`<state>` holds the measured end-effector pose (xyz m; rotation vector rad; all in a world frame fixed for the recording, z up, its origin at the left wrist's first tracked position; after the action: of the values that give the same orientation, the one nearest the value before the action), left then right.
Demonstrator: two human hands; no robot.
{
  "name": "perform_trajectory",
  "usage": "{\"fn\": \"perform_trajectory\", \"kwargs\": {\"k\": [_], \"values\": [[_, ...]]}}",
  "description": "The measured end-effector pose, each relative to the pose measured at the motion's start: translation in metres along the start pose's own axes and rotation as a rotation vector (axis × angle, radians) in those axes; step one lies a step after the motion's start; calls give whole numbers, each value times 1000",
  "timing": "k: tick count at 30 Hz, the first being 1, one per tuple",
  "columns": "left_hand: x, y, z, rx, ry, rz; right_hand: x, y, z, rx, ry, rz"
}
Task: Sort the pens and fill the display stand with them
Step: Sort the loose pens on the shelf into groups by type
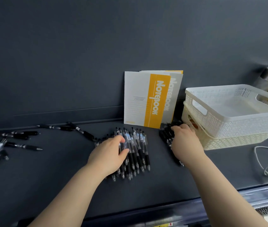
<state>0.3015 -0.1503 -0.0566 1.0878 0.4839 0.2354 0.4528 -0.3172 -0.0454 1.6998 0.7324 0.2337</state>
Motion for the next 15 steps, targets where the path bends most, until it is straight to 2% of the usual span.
{"fn": "perform_trajectory", "kwargs": {"k": [3, 8, 11, 15], "values": [[-3, 5, -13, -123, -23, 22, -3, -8, -37, 69, 239, -33], [-21, 20, -64, -142, 89, 109, -8, -27, -116, 67, 504, -136], [-38, 30, -98, -140, 173, 137, 4, -41, -166, 3, 555, -172], [-63, 43, -143, -142, 256, 157, 25, -58, -223, -133, 473, -221]]}}
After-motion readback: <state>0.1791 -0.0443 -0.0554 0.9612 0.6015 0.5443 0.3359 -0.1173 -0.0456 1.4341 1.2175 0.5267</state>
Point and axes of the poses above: each hand's wrist, its own x-axis towards the middle knuckle, its own y-axis out of the back of the hand, z = x × y, the point moved 2 cm from there along x, towards the middle knuckle, and after that the axes turned 15 degrees about -z, right-handed, at the moved point
